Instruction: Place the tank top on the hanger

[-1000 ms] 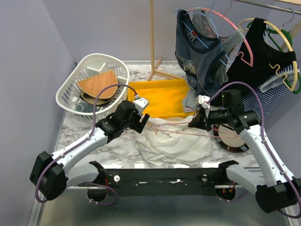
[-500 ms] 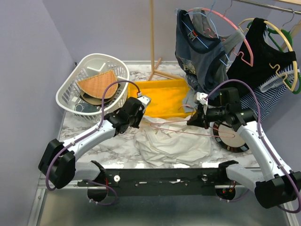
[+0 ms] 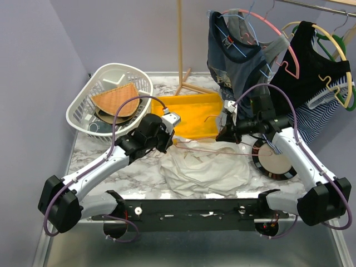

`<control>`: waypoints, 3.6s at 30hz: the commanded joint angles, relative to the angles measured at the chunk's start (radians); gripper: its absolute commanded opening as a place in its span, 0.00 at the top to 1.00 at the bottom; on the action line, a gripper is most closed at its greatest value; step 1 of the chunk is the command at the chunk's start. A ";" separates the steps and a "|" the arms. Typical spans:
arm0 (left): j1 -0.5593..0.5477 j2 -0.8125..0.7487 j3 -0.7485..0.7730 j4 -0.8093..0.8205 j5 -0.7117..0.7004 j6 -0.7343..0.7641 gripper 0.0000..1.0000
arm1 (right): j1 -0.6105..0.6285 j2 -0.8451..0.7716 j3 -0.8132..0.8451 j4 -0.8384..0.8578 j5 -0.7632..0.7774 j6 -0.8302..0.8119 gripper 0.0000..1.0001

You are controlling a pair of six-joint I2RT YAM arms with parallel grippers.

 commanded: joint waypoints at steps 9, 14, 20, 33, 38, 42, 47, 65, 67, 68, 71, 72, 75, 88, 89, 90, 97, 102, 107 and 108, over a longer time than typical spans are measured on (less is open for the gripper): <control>0.041 -0.111 -0.017 0.255 0.436 -0.179 1.00 | 0.106 0.049 0.086 0.121 0.037 0.049 0.99; 0.040 -0.087 0.103 0.260 0.407 -0.306 1.00 | 0.118 -0.001 0.037 0.311 -0.087 0.165 0.99; 0.040 -0.085 0.194 0.242 0.453 -0.383 0.97 | 0.123 -0.047 -0.032 0.426 -0.200 0.208 0.99; 0.040 -0.340 0.194 -0.145 0.287 0.236 0.01 | 0.121 -0.162 -0.128 0.322 -0.351 -0.051 0.99; 0.036 -0.338 0.090 -0.113 0.454 0.393 0.02 | 0.121 -0.162 -0.149 0.229 -0.355 -0.184 0.99; 0.012 -0.280 0.060 -0.072 0.531 0.418 0.06 | 0.121 -0.172 -0.169 0.215 -0.325 -0.221 0.99; -0.036 -0.170 0.071 -0.056 0.534 0.439 0.19 | 0.121 -0.165 -0.184 0.201 -0.319 -0.252 0.99; -0.125 -0.151 -0.042 0.014 0.194 0.396 1.00 | 0.085 -0.157 -0.177 0.340 -0.235 -0.013 0.47; -0.109 -0.179 -0.055 0.040 0.177 0.370 1.00 | 0.022 -0.188 -0.160 0.360 -0.163 0.057 0.34; -0.097 -0.183 -0.055 0.042 0.175 0.361 1.00 | -0.004 -0.220 -0.154 0.396 -0.140 0.149 0.32; -0.048 -0.190 -0.046 0.044 0.188 0.310 1.00 | -0.139 -0.290 -0.163 0.489 -0.092 0.335 0.22; -0.039 -0.193 -0.043 0.048 0.192 0.292 1.00 | -0.171 -0.304 -0.186 0.509 -0.080 0.376 0.21; -0.005 -0.205 -0.041 0.071 0.203 0.266 1.00 | -0.230 -0.344 -0.236 0.542 0.010 0.464 0.17; 0.038 -0.295 -0.087 0.145 0.122 0.218 1.00 | -0.232 -0.076 -0.324 0.486 0.183 0.587 0.27; 0.038 -0.295 -0.087 0.146 0.126 0.221 1.00 | -0.230 -0.030 -0.315 0.467 0.210 0.582 0.30; 0.038 -0.297 -0.087 0.146 0.128 0.221 1.00 | -0.230 -0.013 -0.301 0.459 0.237 0.581 0.30; 0.038 -0.298 -0.093 0.156 0.166 0.224 1.00 | -0.181 0.119 -0.267 0.431 0.374 0.575 0.44; 0.040 -0.300 -0.093 0.154 0.175 0.223 1.00 | -0.169 0.177 -0.238 0.411 0.428 0.564 0.59; 0.038 -0.302 -0.095 0.154 0.198 0.230 1.00 | -0.156 0.194 -0.233 0.402 0.452 0.555 0.73; 0.040 -0.300 -0.095 0.156 0.203 0.229 1.00 | -0.153 0.197 -0.227 0.400 0.455 0.553 0.74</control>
